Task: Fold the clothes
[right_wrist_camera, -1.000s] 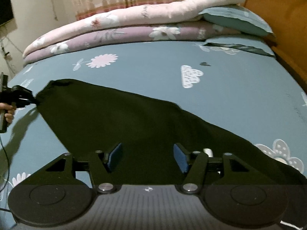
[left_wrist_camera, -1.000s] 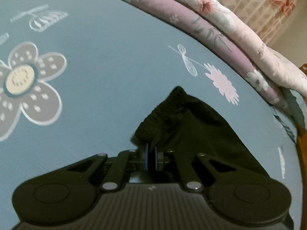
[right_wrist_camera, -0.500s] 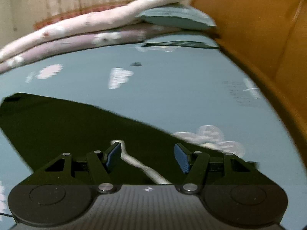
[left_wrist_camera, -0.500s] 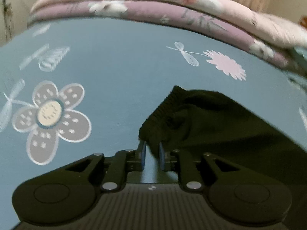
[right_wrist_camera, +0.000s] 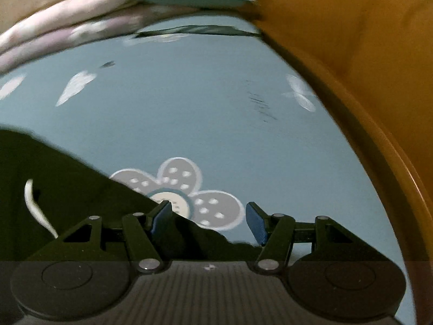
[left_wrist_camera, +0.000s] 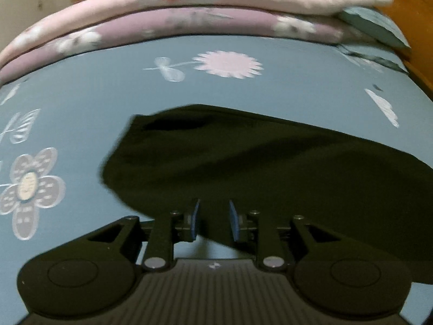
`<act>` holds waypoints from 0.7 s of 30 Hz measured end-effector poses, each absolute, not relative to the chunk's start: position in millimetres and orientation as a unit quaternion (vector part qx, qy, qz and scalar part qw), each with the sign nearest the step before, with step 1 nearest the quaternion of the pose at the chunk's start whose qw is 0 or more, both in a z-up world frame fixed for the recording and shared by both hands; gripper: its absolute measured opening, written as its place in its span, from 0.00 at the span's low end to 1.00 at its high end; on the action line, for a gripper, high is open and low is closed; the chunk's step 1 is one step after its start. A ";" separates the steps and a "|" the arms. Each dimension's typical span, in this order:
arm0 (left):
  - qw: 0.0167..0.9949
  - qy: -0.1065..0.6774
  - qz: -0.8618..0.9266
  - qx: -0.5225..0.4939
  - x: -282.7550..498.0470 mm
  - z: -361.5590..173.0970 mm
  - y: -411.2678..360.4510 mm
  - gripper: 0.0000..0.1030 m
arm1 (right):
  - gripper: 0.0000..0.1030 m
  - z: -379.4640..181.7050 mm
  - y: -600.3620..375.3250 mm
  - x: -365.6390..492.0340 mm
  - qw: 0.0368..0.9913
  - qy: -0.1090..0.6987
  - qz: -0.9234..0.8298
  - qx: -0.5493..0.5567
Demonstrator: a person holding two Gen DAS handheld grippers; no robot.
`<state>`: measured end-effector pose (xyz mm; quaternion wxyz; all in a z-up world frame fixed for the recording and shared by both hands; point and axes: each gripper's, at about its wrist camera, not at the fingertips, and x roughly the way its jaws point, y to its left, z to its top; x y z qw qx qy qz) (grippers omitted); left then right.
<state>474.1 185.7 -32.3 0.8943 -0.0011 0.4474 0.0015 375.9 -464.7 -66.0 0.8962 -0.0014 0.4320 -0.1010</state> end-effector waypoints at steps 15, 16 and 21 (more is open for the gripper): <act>0.886 0.459 -0.050 0.041 474.1 -45.0 138.1 0.24 | 0.03 -95.4 -423.6 411.8 0.855 0.496 -0.051 -0.145; 0.886 0.459 -0.052 0.042 474.3 -45.5 137.3 0.24 | 0.03 -95.6 -426.3 414.3 0.855 0.496 -0.058 -0.139; 0.886 0.456 -0.067 0.048 475.2 -47.9 131.2 0.24 | 0.05 -109.6 -425.1 424.4 0.852 0.497 -0.083 -0.144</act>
